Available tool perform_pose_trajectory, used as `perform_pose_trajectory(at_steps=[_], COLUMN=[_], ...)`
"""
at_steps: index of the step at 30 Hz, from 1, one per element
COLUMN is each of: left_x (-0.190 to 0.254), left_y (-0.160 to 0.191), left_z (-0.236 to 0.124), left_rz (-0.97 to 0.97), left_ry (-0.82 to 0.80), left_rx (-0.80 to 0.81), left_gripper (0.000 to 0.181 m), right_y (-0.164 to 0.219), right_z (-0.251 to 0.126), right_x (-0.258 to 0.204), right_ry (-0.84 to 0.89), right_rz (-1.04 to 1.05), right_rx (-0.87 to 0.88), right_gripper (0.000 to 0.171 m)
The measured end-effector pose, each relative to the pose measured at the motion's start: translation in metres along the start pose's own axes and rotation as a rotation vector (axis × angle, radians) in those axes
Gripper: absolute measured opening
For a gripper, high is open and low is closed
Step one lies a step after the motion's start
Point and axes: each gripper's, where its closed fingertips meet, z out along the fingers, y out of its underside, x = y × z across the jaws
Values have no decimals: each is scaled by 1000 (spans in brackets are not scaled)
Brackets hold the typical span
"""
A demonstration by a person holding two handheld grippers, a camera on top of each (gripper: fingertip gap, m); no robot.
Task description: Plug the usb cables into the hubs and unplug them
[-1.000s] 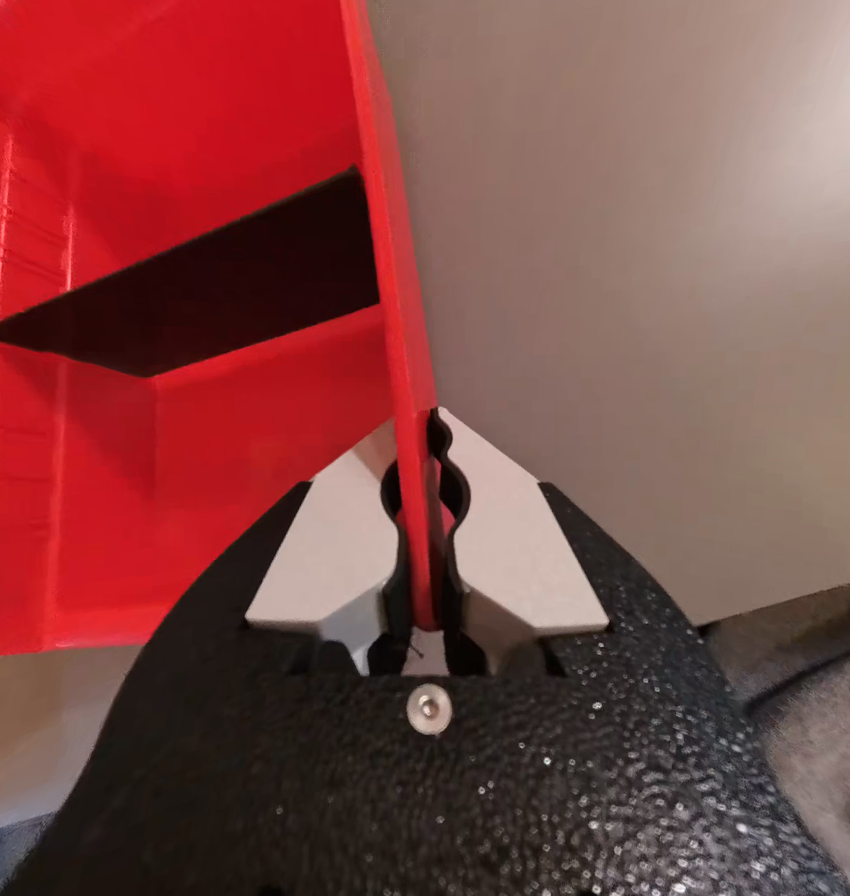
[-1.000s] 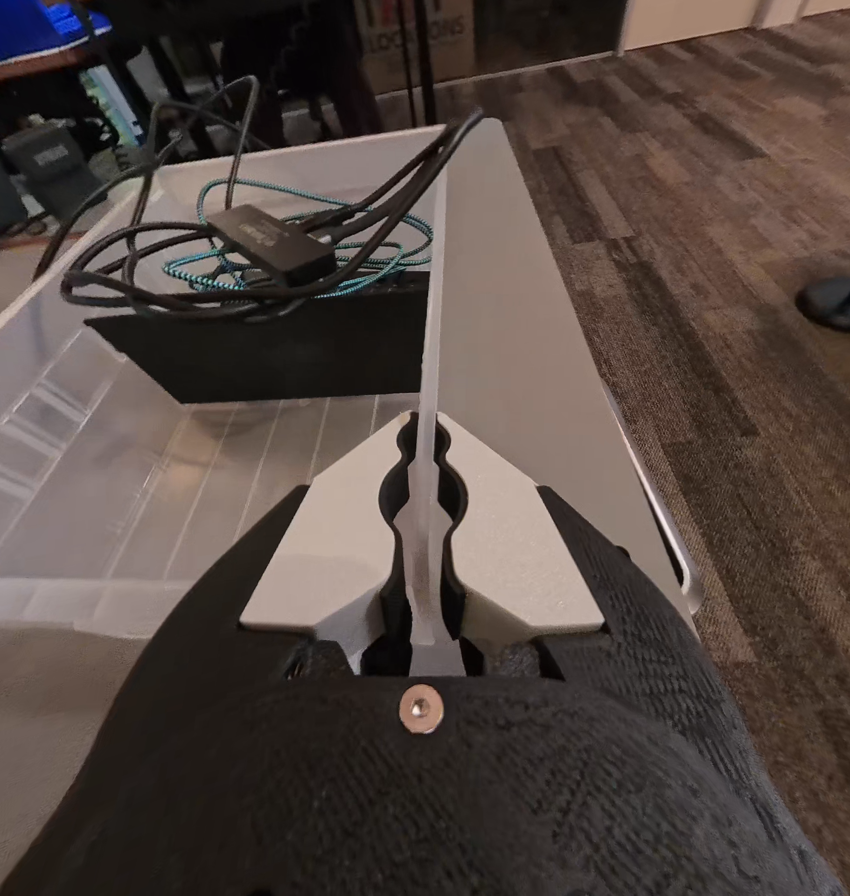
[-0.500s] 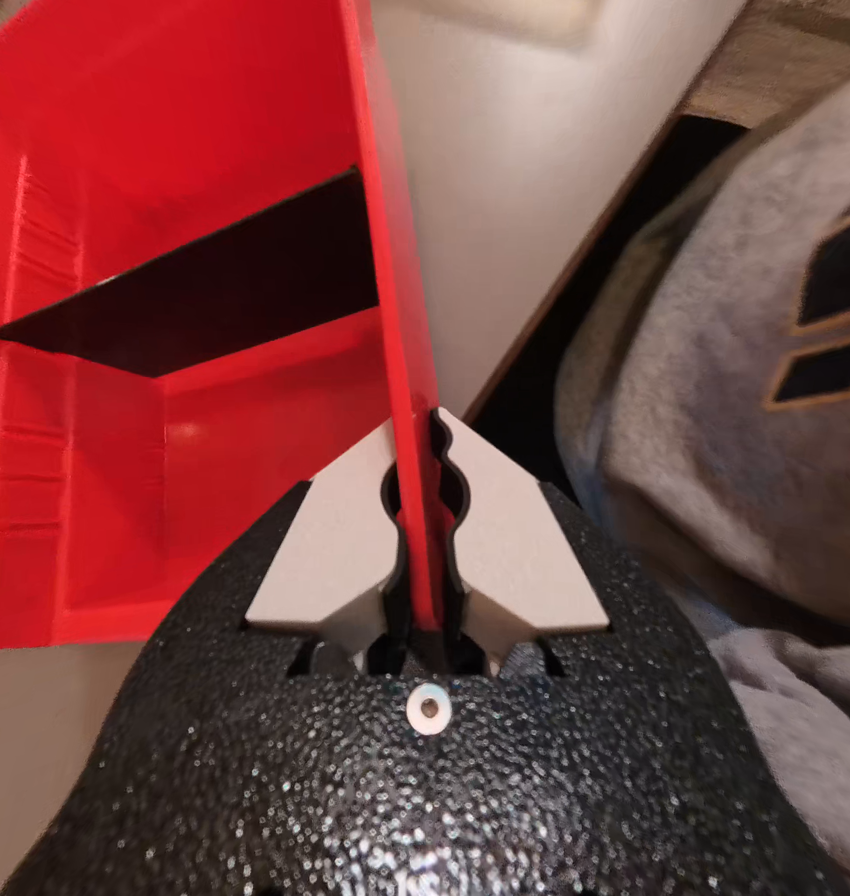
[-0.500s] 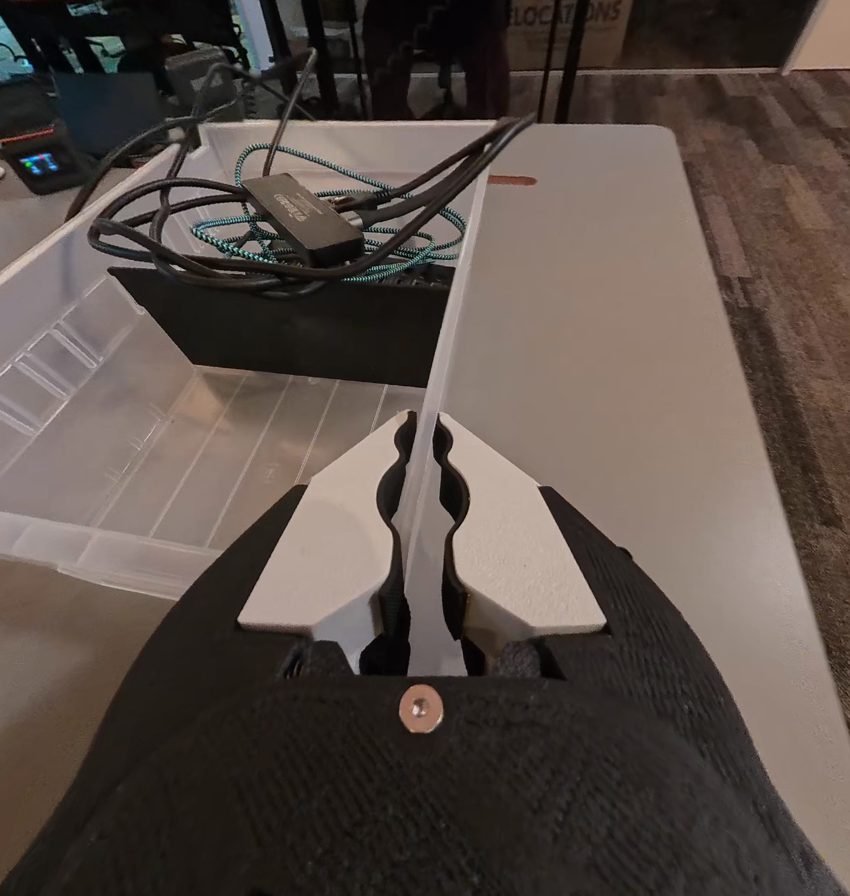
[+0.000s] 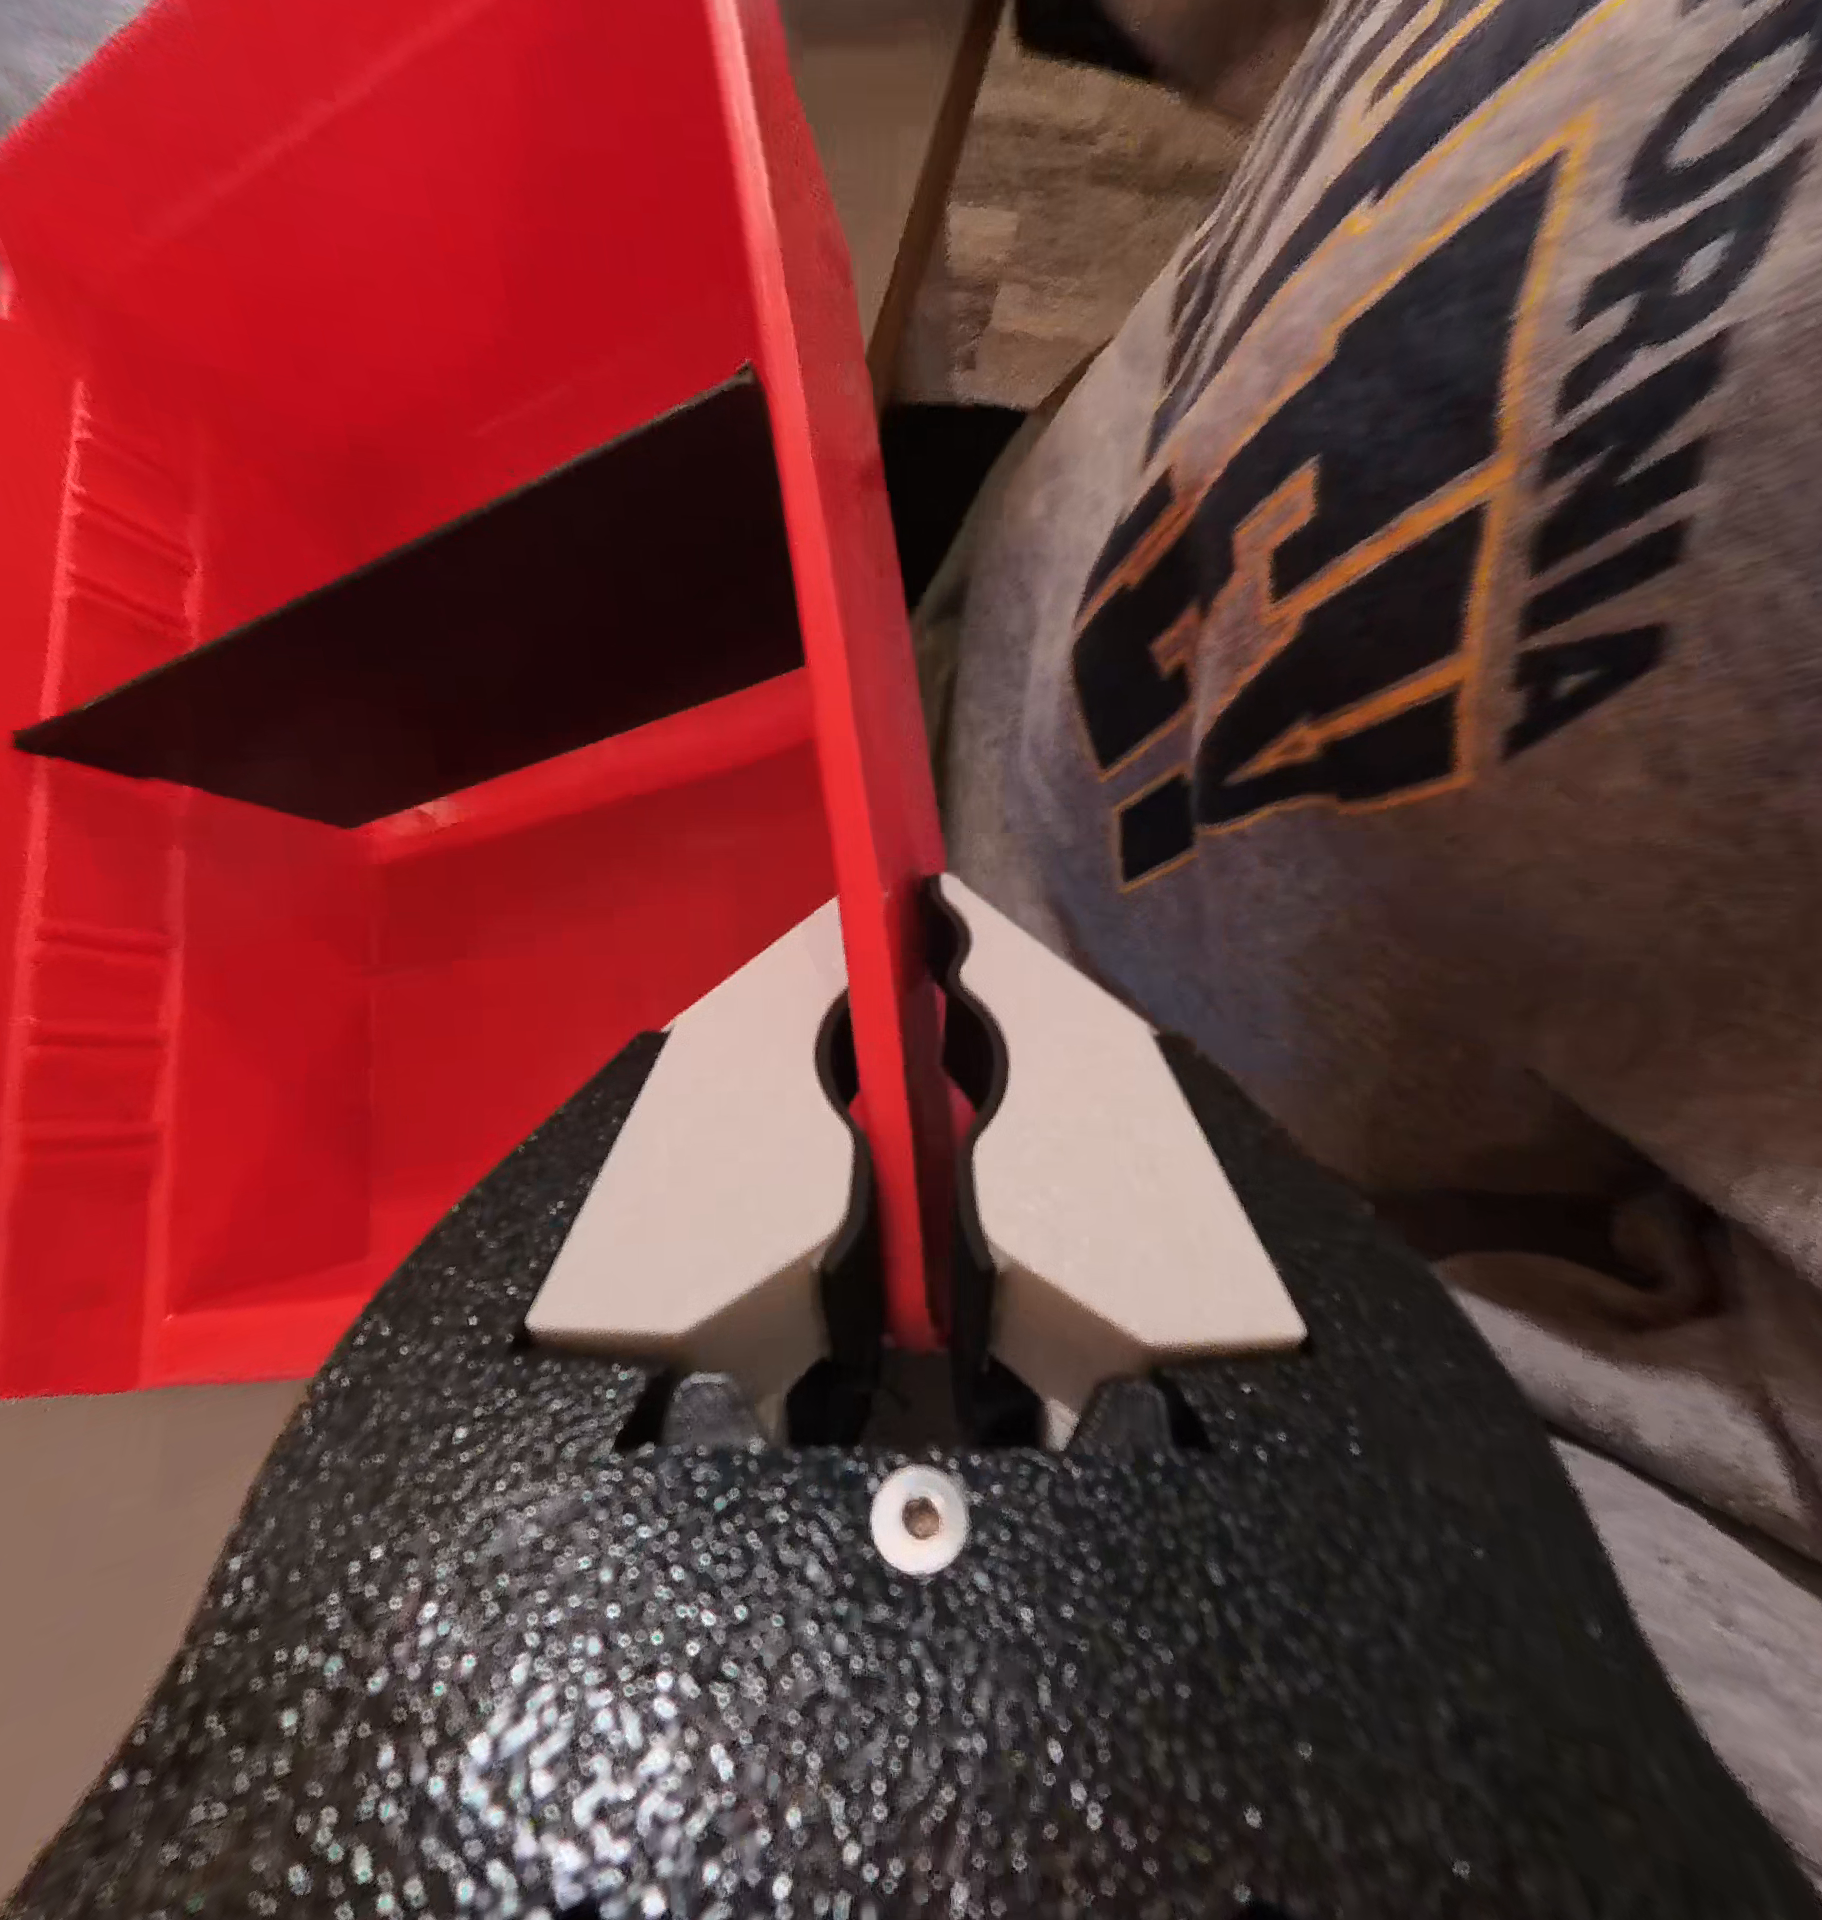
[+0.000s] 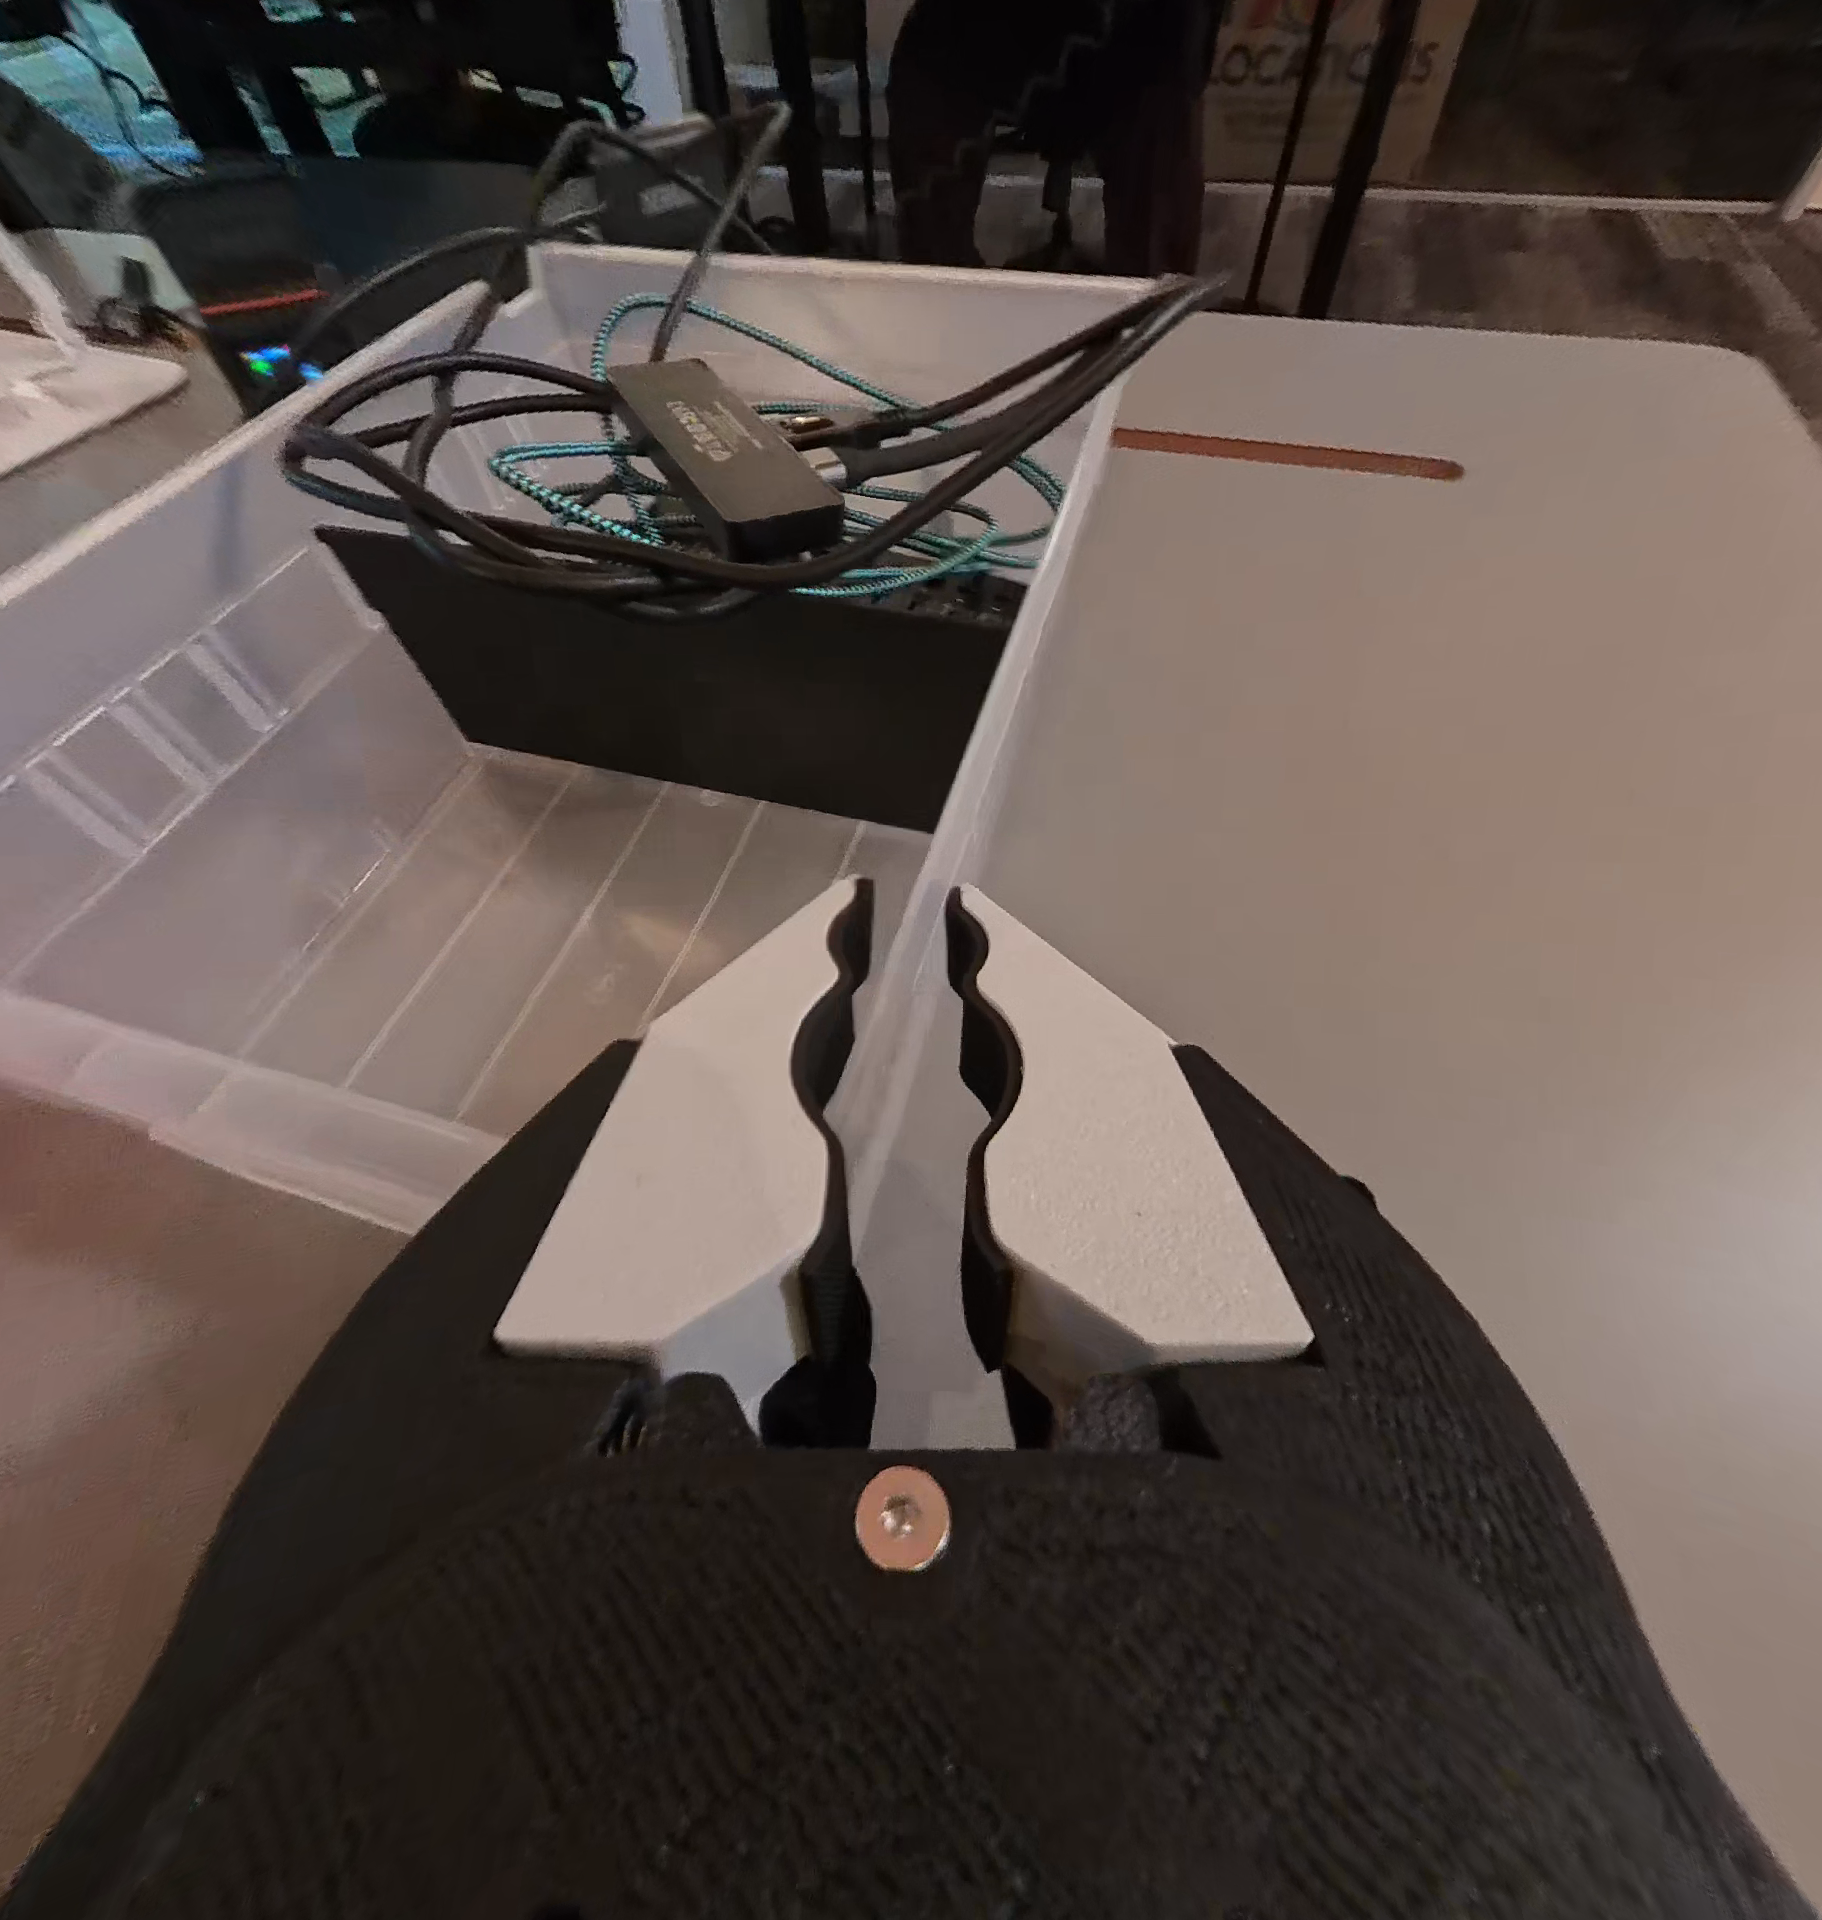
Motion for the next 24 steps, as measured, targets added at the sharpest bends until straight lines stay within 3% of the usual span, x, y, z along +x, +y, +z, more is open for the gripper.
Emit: perform_pose_trajectory(at_steps=[2, 4, 6, 9, 15, 20, 24], left_x=[4, 5, 3, 10, 34, 34, 51], left_y=[-10, -17, -17, -24, -59, -118, -176], left_z=[7, 14, 17, 16, 12, 67, 112], left_rz=[38, 39, 76, 105, 236, 360, 382], left_ry=[48, 76, 57, 72, 126, 89, 206], left_rx=[36, 48, 30, 1, -16, 29, 169], left_gripper=[3, 3, 3, 3, 4, 4, 4], right_y=[-3, -1, -2, -17, -52, -74, -90], right_z=[6, 7, -3, -36, -132, -242, -328], right_x=[-22, -37, -34, -11, 69, 103, 107], right_ry=[-74, -156, -201, -250, -111, 85, 224], right_rz=[-4, -22, -23, 20, 165, 184, 142], right_rx=[21, 1, -31, 5, 166, 334, 550], right_gripper=[22, 48, 60, 59, 51, 44, 37])
